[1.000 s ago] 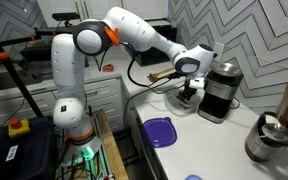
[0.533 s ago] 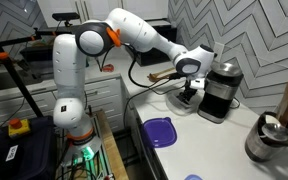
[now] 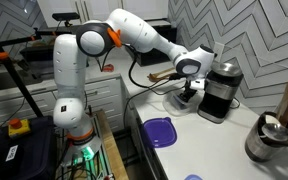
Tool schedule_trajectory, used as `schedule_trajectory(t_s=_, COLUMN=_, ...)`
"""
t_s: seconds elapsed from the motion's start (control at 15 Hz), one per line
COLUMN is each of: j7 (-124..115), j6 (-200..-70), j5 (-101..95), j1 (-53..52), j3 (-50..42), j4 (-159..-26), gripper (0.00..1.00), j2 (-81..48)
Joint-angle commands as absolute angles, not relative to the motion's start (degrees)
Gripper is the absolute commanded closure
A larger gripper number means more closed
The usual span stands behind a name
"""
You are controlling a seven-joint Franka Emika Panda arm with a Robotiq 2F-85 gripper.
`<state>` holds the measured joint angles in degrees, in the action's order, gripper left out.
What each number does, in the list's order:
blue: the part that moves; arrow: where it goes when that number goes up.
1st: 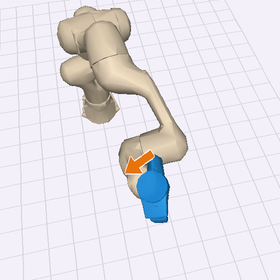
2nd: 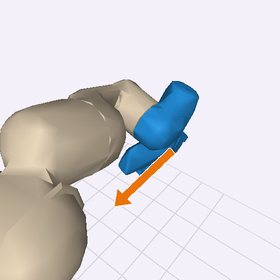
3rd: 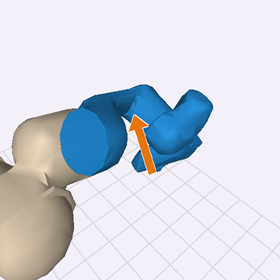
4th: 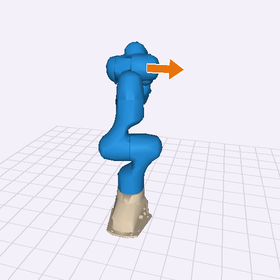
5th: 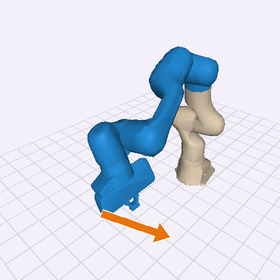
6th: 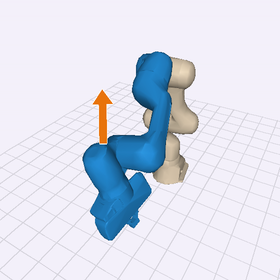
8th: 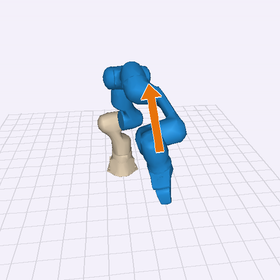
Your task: Put the right bowl in the left bowl, then remove the blue sachet from the bowl
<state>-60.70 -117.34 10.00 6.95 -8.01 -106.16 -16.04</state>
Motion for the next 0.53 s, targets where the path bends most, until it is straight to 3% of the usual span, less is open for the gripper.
schedule_trajectory(t_s=0.0, j7=-59.4, j6=-116.41, j5=11.16, j1=7.03, j3=-8.32, j4=-105.98, gripper=0.37, j2=-16.73)
schedule_trajectory(t_s=0.13, j7=-59.58, j6=-116.29, j5=11.03, j1=6.99, j3=-8.36, j4=-105.98, gripper=0.25, j2=-16.65)
schedule_trajectory(t_s=0.27, j7=-59.91, j6=-116.11, j5=10.79, j1=6.96, j3=-8.46, j4=-105.74, gripper=0.64, j2=-16.53)
schedule_trajectory(t_s=0.33, j7=-59.89, j6=-116.07, j5=10.64, j1=6.96, j3=-8.52, j4=-105.78, gripper=0.65, j2=-16.57)
schedule_trajectory(t_s=0.47, j7=-60.2, j6=-115.8, j5=10.34, j1=6.88, j3=-8.61, j4=-105.73, gripper=0.82, j2=-16.71)
